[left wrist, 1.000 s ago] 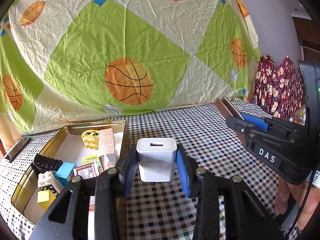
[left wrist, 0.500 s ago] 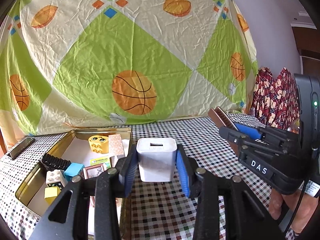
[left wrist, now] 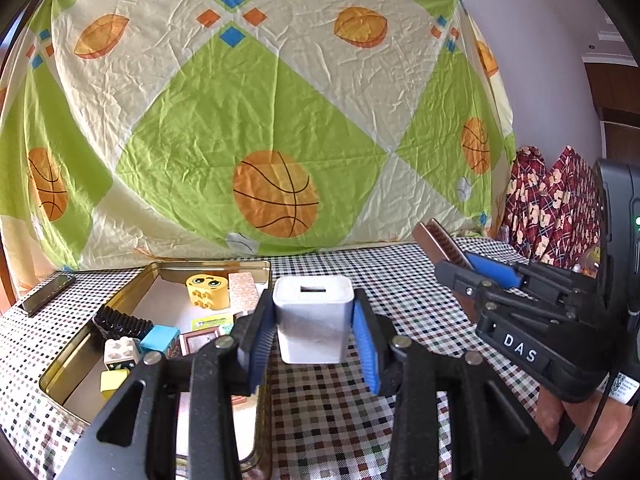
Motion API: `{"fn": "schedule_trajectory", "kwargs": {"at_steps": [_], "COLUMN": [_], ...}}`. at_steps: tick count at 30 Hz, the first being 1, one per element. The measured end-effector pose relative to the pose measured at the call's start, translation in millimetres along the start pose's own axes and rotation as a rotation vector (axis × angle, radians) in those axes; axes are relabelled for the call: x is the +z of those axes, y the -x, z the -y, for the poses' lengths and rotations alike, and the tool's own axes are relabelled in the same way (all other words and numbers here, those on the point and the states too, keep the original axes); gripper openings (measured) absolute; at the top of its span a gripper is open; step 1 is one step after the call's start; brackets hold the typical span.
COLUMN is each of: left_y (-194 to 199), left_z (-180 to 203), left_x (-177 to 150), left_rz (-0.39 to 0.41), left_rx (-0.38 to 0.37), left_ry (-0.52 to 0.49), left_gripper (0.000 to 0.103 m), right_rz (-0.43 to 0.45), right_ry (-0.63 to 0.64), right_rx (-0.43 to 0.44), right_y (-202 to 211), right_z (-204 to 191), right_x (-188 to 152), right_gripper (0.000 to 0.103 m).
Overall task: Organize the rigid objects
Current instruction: 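Carry the white plug and brown comb toward the gold tin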
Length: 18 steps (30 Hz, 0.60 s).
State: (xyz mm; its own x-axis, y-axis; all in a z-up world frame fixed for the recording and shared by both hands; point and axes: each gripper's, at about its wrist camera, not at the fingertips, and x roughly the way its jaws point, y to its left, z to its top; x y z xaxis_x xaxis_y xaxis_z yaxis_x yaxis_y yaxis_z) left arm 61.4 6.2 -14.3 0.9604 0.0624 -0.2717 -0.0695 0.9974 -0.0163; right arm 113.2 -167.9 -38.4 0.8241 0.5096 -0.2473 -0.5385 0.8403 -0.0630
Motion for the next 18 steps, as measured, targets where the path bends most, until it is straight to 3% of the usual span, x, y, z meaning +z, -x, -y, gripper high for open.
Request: {"fn": "schedule_trajectory", "kwargs": {"at_steps": [18], "left_y": [18.2], "left_z": [-23.0], "left_x": [-1.4], "left_rz": [0.041], "left_rx": [-0.001], "left_ry": [0.051], "left_gripper": [0.037], "right_rz": [0.008], "right_ry": [-0.007], "right_rx": [0.063], "right_y": [2.8], "right_z": [-28.2], "right_x": [1.0], "right_gripper": [0.027]}}
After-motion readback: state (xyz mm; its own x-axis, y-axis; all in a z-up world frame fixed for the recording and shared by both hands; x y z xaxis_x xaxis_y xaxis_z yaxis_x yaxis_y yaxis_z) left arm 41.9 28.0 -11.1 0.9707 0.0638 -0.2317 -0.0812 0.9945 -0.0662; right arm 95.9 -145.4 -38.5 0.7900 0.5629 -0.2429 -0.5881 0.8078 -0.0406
